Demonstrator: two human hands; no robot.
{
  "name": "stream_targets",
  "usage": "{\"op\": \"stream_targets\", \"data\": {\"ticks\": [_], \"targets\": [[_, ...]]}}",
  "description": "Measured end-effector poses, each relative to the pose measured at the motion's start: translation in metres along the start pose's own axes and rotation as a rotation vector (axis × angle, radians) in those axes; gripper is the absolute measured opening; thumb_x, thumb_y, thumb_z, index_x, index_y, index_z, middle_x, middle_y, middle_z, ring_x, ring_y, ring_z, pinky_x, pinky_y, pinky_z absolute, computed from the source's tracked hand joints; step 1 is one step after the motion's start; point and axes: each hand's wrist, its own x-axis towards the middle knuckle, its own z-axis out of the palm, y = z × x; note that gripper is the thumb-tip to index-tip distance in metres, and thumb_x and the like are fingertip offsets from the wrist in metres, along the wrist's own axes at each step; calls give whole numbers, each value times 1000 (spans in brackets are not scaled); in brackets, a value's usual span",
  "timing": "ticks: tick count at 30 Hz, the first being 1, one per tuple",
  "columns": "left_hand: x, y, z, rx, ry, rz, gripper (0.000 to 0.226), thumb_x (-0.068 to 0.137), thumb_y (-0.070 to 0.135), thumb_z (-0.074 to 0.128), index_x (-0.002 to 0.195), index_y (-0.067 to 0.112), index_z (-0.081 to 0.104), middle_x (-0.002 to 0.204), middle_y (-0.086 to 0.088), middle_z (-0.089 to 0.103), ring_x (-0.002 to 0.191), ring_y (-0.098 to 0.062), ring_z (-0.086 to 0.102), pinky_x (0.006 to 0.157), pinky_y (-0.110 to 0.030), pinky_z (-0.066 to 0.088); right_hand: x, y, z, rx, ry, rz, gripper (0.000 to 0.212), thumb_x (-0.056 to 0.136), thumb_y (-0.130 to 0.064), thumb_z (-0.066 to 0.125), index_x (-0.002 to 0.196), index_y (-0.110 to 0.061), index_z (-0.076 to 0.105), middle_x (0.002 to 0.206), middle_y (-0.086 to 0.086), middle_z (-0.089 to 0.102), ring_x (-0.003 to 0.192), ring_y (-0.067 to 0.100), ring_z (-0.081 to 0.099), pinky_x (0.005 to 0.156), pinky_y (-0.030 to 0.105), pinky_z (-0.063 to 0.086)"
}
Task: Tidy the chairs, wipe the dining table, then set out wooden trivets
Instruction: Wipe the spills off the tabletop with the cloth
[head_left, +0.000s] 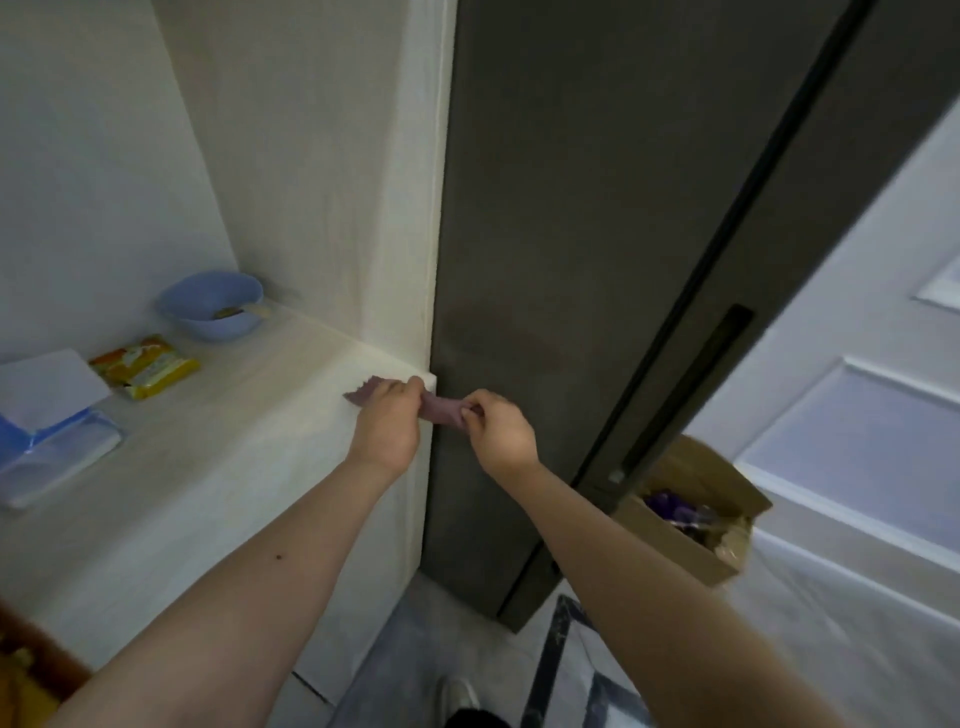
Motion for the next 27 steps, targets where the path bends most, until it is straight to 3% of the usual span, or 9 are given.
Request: {"op": "stream_targets", "data": {"ticks": [2, 5, 7, 13, 18, 22, 25, 27], "targets": [[-18, 15, 4, -51, 5, 70, 22, 91, -1, 44, 107, 7, 56, 103, -16, 62, 102, -29, 54, 83, -38, 44, -31, 8, -10, 46, 38, 70, 14, 97, -21, 50, 103, -14, 61, 99, 2, 64, 82, 14, 57, 63, 20, 44], [-43, 48, 19, -118, -56, 206, 14, 95, 10, 44, 103, 11, 55, 99, -13, 63, 95, -30, 59, 77, -40, 46, -78, 30, -35, 110, 78, 203, 13, 96, -21, 53, 102, -14, 63, 96, 1, 65, 87, 16, 60, 74, 30, 50], [-57, 73, 33, -144, -149, 254, 16, 97, 17, 42, 105, 13, 55, 97, -14, 61, 92, -31, 59, 72, -36, 41, -109, 47, -54, 148, 107, 293, 9, 94, -22, 56, 97, -17, 62, 90, -3, 64, 84, 14, 59, 70, 23, 46], [-106, 173, 70, -223, -473, 508, 18, 96, 22, 42, 103, 17, 58, 101, -14, 59, 89, -31, 58, 75, -36, 47, -214, 110, -113, 209, 232, 567, 11, 92, -26, 61, 93, -17, 66, 86, -1, 66, 81, 14, 62, 72, 26, 51], [-159, 280, 93, -212, -552, 680, 16, 94, 22, 46, 95, 18, 62, 98, -7, 61, 89, -26, 58, 77, -35, 48, -304, 160, -166, 316, 407, 739, 13, 92, -26, 62, 88, -15, 67, 79, 1, 65, 75, 16, 62, 65, 24, 51], [-211, 365, 117, -228, -640, 795, 13, 93, 21, 50, 93, 20, 62, 97, -5, 64, 90, -26, 60, 77, -38, 51, -378, 200, -211, 439, 519, 843, 19, 93, -23, 60, 75, -18, 62, 71, -4, 61, 69, 8, 56, 62, 19, 45], [-257, 423, 138, -318, -765, 804, 16, 93, 22, 55, 106, 18, 64, 105, -5, 65, 96, -25, 62, 80, -37, 52, -435, 234, -242, 506, 595, 938, 22, 92, -24, 62, 71, -20, 59, 70, -4, 60, 68, 7, 56, 59, 18, 45], [-289, 463, 150, -414, -838, 718, 29, 91, 22, 60, 119, 13, 59, 115, -5, 60, 105, -24, 59, 87, -36, 49, -471, 257, -262, 560, 656, 982, 19, 91, -23, 64, 74, -15, 61, 71, 1, 60, 71, 13, 58, 66, 25, 54]]}}
